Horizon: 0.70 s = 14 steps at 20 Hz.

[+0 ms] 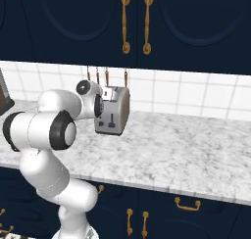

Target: Start the toaster. Once the lever pops up, take the bread to the plate on the dining counter.

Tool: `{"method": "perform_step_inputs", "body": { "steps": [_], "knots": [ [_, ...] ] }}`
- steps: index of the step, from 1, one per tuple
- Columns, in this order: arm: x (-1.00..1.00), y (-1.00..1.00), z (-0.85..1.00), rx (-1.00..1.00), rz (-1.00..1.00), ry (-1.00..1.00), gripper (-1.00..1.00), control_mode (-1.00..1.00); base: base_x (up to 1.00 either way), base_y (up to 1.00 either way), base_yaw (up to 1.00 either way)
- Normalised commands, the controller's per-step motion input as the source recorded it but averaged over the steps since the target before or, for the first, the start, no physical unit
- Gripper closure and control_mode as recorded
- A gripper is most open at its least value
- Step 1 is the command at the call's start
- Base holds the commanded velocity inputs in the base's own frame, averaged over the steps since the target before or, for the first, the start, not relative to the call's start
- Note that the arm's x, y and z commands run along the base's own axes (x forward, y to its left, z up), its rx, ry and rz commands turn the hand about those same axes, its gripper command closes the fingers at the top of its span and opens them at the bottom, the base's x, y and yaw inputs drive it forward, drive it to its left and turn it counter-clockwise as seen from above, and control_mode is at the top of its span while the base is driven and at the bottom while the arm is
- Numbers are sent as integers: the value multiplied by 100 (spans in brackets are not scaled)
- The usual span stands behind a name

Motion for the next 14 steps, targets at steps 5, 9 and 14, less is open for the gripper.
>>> {"method": "perform_step_inputs", "body": {
  "steps": [5,9,14],
  "knots": [
    [36,17,0,-1,0,2,-100,-100,0,0,0],
    [25,23,-3,0,0,9,-100,-100,0,0,0],
    [0,9,-11,0,0,3,-100,-100,0,0,0]
  ]
}}
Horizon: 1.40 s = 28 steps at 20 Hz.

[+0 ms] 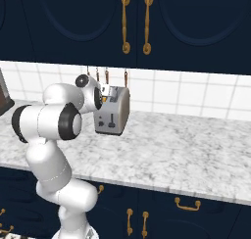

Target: Start the toaster. Once the lever pops up, take the bread to the plate on the dining counter.

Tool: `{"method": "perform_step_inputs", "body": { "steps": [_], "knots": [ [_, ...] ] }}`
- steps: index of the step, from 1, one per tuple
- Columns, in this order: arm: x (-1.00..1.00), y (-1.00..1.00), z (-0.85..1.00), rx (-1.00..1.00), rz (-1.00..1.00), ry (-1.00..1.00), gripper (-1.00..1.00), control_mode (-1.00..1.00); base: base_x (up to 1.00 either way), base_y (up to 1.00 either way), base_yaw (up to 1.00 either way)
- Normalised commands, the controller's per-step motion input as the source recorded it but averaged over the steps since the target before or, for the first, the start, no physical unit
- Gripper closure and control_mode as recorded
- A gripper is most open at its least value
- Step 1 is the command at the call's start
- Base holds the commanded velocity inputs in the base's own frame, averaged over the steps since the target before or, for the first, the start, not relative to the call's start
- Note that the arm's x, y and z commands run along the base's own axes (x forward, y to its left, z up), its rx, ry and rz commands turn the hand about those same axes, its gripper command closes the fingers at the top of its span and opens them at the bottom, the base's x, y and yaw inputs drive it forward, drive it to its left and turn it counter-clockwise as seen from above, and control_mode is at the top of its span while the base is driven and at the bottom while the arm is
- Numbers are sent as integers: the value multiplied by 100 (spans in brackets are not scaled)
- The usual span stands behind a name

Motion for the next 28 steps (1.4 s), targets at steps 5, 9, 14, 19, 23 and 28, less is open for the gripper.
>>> {"method": "perform_step_inputs", "body": {
  "steps": [5,9,14,19,23,28],
  "knots": [
    [0,-7,-2,-1,-1,0,-100,-100,0,0,0],
    [0,-15,-3,0,-2,0,-100,-100,0,0,0],
    [0,-3,-5,0,-1,0,-100,-100,0,0,0],
    [0,0,0,0,0,0,-100,-100,0,0,0],
    [0,0,0,0,0,0,-100,-100,0,0,0],
    [0,0,0,0,0,0,-100,-100,0,0,0]
  ]
}}
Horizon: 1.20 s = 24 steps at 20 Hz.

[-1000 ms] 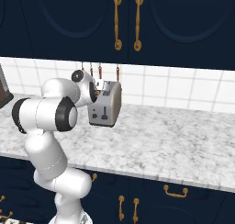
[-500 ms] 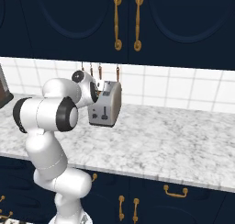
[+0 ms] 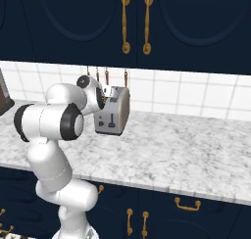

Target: Start the toaster. Once the lever pops up, take the bread to the plate on the dining counter.

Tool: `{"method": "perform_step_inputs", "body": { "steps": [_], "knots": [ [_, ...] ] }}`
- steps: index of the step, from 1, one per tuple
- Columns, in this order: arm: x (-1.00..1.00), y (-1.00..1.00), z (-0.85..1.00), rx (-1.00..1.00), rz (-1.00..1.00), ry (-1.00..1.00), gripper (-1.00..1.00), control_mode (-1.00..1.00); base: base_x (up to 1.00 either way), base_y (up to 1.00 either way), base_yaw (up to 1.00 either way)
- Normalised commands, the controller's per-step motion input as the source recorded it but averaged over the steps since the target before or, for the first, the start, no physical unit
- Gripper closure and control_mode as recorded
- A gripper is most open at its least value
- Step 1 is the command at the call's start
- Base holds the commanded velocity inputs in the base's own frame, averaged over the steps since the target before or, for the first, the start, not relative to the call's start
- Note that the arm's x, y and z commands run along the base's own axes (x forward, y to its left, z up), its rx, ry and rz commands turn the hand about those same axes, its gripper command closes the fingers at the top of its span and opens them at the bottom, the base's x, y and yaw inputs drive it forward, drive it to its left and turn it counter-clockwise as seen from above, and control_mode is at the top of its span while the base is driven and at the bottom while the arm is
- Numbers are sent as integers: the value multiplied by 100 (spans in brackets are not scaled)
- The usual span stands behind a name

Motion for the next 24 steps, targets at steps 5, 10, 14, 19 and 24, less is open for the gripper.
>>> {"method": "perform_step_inputs", "body": {
  "steps": [5,10,14,19,24],
  "knots": [
    [0,0,0,0,0,0,-100,-100,0,0,0],
    [0,0,0,0,0,0,-100,-100,0,0,0],
    [0,0,0,0,0,0,-100,-100,0,0,0],
    [0,0,0,0,0,0,-100,-100,0,0,0],
    [0,0,0,0,0,0,-100,-100,0,0,0]
  ]
}}
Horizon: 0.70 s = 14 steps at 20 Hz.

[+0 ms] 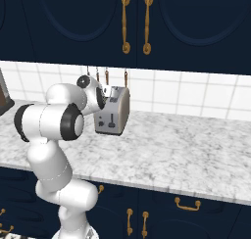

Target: Start the toaster. Once the lever pops up, take the bread to the plate on the dining counter.

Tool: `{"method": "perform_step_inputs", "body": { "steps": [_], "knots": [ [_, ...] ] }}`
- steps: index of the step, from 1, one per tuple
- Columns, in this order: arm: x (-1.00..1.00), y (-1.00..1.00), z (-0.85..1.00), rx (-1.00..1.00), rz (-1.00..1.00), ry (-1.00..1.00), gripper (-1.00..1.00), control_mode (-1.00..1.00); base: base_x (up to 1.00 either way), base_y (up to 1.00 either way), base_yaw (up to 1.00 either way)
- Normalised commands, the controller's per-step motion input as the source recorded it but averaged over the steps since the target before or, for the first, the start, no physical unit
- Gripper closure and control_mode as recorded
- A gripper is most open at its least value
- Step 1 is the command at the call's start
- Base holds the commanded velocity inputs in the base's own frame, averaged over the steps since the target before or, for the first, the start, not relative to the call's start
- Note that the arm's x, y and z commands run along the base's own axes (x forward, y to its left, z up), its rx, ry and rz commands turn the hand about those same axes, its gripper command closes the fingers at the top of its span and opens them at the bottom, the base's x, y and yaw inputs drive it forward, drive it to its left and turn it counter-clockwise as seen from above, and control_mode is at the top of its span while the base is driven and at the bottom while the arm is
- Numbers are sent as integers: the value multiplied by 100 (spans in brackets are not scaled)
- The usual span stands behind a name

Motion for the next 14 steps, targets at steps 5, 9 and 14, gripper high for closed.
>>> {"method": "perform_step_inputs", "body": {
  "steps": [5,9,14],
  "knots": [
    [0,0,0,0,0,0,-100,-100,0,0,0],
    [0,0,0,0,0,0,-100,-100,0,0,0],
    [0,0,0,0,0,0,-100,-100,0,0,0]
  ]
}}
